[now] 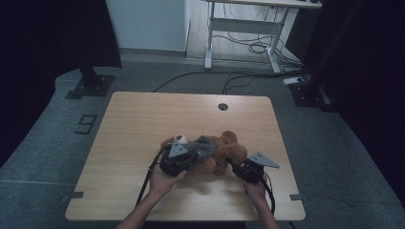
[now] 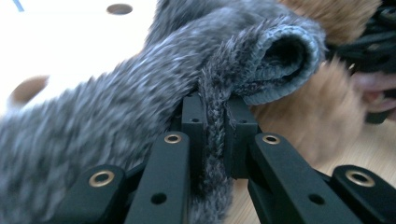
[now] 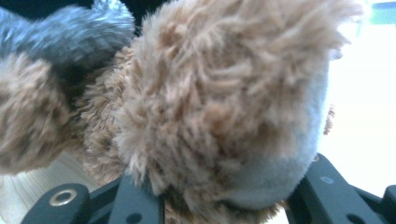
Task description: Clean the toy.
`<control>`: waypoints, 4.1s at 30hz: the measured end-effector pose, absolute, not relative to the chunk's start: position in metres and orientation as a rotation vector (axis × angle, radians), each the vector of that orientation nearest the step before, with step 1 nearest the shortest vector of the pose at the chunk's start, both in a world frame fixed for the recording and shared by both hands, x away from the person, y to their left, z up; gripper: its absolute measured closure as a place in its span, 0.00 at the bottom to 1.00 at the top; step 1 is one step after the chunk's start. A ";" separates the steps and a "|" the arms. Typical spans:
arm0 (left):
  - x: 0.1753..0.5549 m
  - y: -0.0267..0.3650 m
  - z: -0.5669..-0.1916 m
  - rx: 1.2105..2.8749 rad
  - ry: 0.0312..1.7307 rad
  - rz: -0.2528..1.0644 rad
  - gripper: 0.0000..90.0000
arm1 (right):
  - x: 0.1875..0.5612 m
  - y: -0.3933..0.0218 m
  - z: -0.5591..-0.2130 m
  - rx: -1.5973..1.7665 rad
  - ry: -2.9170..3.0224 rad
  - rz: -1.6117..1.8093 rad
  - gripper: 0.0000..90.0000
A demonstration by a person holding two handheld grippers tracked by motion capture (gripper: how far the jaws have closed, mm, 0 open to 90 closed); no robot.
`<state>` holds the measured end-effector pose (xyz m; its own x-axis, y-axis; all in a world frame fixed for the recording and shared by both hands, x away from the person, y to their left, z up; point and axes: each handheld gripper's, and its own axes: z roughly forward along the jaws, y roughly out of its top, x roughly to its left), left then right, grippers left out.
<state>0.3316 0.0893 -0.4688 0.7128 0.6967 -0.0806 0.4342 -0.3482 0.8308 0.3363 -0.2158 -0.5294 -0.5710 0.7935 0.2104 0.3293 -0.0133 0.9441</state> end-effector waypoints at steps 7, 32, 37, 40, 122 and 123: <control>0.325 0.105 -0.472 1.966 0.875 0.356 0.90 | 0.336 -0.216 -0.530 1.148 1.895 1.598 0.68; 0.328 0.195 -0.481 1.784 1.116 0.393 0.89 | 0.339 -0.217 -0.533 1.142 1.895 1.587 0.68; 0.342 0.175 -0.456 1.792 1.067 0.452 0.87 | 0.340 -0.218 -0.534 1.143 1.890 1.583 0.68; 0.357 0.158 -0.443 1.792 1.054 0.456 0.88 | 0.340 -0.218 -0.534 1.131 1.887 1.579 0.68; 0.366 0.172 -0.496 1.859 1.241 0.338 0.89 | 0.326 -0.182 -0.539 1.087 2.139 1.333 0.62; 0.364 0.175 -0.497 1.873 1.253 0.335 0.89 | 0.326 -0.182 -0.539 1.089 2.141 1.333 0.62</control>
